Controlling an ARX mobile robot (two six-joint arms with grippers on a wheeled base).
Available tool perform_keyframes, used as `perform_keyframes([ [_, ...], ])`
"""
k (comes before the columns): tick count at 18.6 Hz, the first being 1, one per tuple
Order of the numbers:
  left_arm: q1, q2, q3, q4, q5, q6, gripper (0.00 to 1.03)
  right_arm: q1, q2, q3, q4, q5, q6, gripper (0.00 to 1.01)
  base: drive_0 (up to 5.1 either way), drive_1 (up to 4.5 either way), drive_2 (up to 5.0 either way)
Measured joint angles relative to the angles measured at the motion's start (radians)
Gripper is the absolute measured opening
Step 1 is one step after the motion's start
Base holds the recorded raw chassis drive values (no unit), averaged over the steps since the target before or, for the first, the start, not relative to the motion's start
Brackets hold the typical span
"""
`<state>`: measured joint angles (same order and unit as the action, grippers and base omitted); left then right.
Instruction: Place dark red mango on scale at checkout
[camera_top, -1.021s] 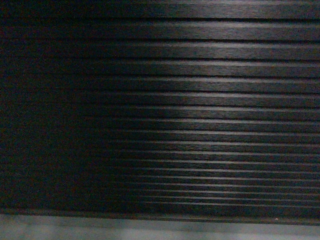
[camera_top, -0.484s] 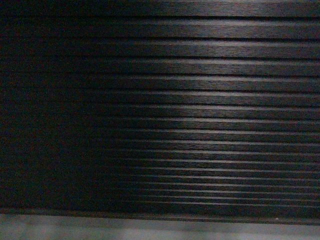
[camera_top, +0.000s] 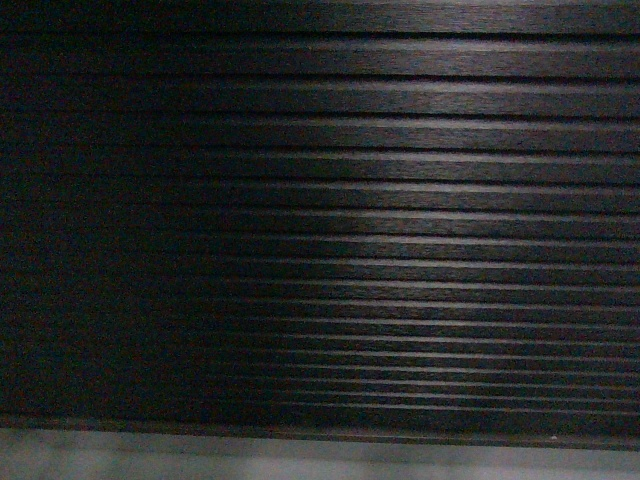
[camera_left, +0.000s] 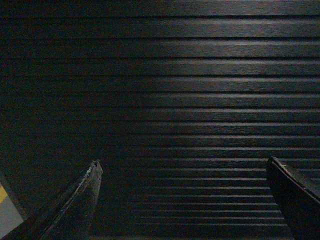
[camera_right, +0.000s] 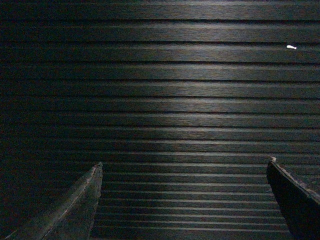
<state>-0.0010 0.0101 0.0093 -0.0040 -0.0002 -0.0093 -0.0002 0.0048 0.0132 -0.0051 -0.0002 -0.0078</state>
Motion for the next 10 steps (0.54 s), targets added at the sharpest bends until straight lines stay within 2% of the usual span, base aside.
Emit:
perform_keyframes([
  [10, 0.000, 0.000, 0.000, 0.000, 0.000, 0.000, 0.98, 0.000, 0.000, 0.000, 0.000, 0.000, 0.000, 0.98, 0.0, 0.00, 0.0],
])
